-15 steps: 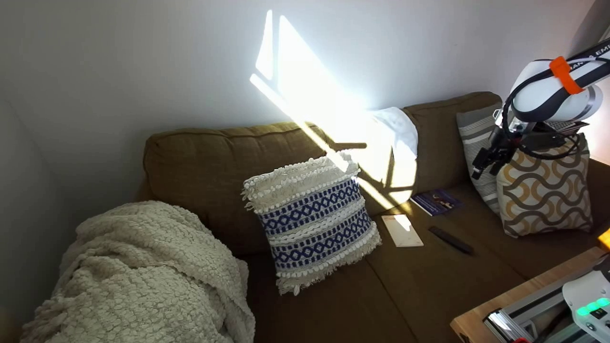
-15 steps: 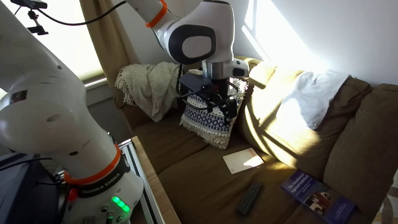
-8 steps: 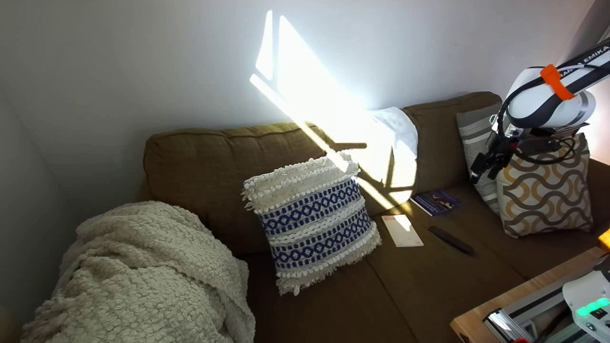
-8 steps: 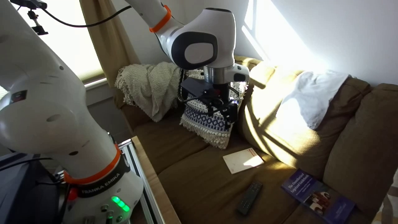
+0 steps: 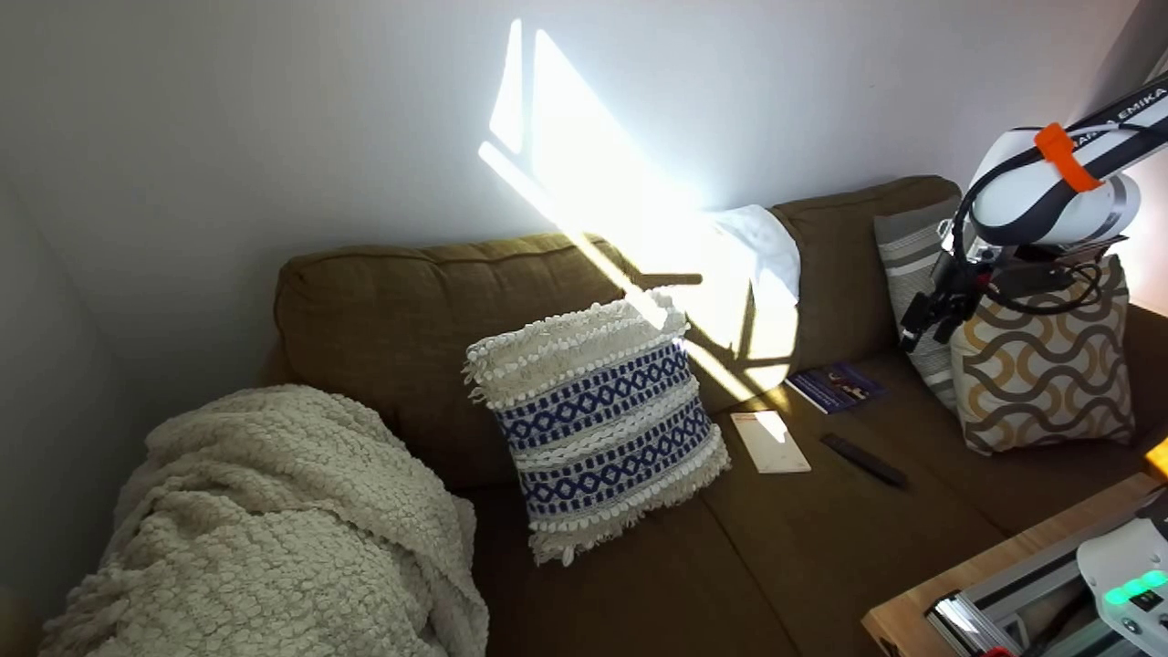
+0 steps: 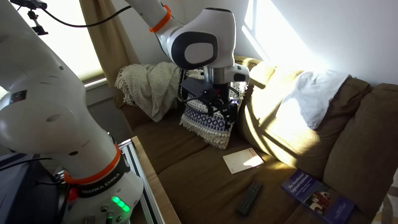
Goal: Twist the remote control
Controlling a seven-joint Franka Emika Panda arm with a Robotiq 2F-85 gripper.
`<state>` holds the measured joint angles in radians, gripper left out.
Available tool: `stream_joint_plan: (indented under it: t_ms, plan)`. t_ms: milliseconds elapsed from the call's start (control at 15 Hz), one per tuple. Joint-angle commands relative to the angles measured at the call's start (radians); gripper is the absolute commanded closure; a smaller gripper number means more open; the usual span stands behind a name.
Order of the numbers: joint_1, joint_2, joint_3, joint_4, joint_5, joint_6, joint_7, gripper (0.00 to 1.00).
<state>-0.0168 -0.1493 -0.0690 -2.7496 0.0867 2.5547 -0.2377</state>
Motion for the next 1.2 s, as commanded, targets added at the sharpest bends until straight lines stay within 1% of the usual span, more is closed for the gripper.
stream_joint_plan:
  t_ms: [0, 867, 933, 1133]
  plan:
    - [0.001, -0.001, -0.001, 0.001, -0.001, -0.002, 0.001, 0.0]
    - [0.001, -0.001, -0.001, 0.001, -0.001, -0.002, 0.001, 0.0]
    - [-0.006, 0.017, -0.004, 0.002, -0.011, -0.007, 0.005, 0.0]
    - [-0.009, 0.058, -0.02, -0.001, 0.005, -0.001, -0.052, 0.0]
